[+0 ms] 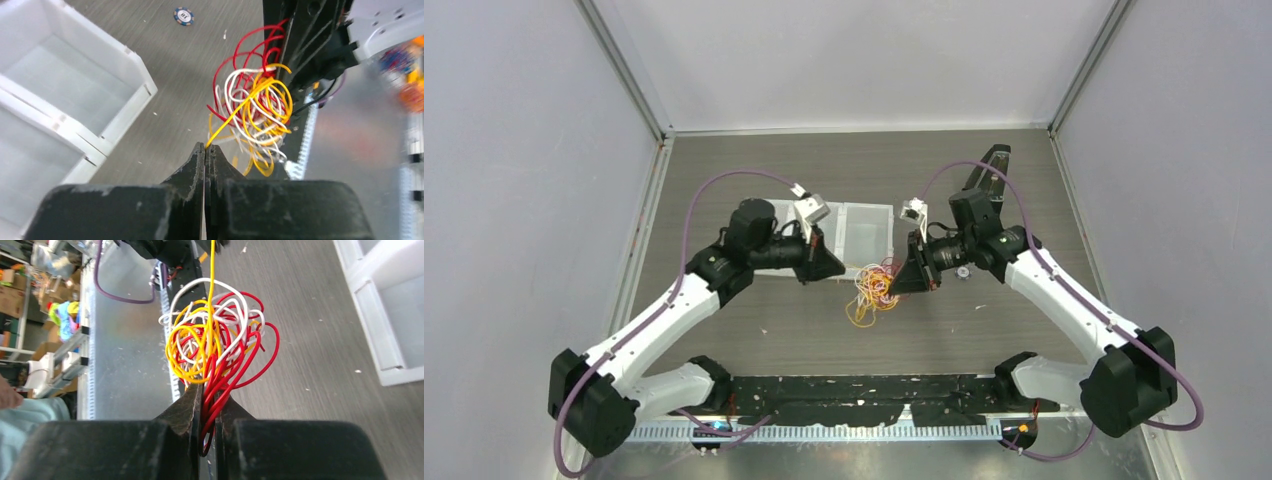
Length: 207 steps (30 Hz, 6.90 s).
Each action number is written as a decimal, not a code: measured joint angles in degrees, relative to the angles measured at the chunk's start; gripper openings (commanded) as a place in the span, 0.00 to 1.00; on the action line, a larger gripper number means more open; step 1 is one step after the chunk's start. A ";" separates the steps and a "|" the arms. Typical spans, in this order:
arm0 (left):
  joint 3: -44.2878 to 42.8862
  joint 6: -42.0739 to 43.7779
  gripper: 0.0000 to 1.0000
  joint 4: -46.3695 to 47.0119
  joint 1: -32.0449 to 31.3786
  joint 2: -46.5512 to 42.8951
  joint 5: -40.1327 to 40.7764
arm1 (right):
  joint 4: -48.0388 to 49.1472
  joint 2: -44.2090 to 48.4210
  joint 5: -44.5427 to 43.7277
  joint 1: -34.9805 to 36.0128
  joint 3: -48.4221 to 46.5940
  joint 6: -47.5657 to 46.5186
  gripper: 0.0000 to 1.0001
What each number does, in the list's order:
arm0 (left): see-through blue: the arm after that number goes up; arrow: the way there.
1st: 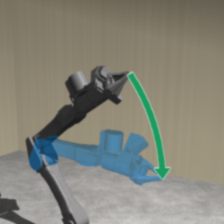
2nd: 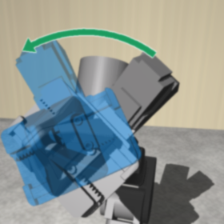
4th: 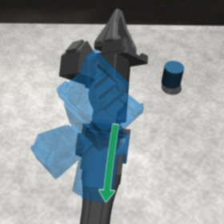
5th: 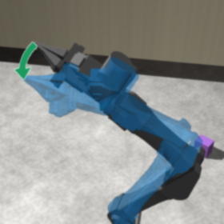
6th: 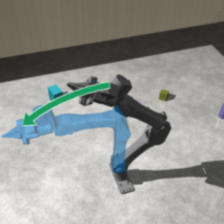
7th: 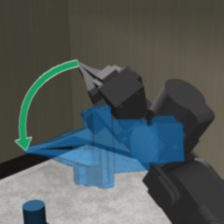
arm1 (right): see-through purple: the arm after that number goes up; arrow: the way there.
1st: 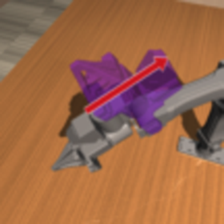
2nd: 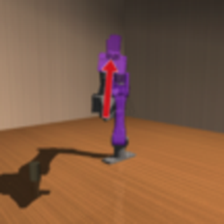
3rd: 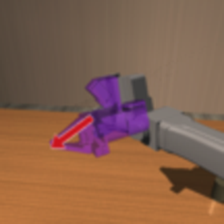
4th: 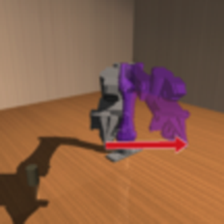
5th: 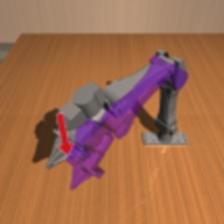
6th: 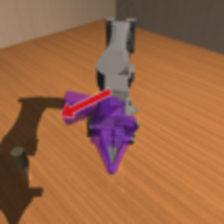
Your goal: Untangle the cables
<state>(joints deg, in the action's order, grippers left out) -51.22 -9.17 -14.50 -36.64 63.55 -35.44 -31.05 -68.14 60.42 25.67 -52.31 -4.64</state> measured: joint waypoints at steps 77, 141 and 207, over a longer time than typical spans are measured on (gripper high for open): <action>3.96 -14.69 0.00 8.28 14.53 -9.25 -10.69 | 10.60 -7.43 -5.55 -5.14 9.25 0.20 0.05; -31.04 -4.42 0.00 -7.98 63.54 -10.82 -17.84 | -34.40 -14.01 -30.53 -39.28 -4.59 -50.69 0.05; -12.22 23.32 0.92 -15.43 35.32 2.51 -2.86 | -40.00 -7.58 -15.87 -26.71 -7.17 -48.57 0.05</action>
<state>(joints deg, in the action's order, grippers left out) -63.44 14.15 -29.93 -1.32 66.06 -38.30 -71.05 -75.72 44.56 -1.04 -59.48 -53.21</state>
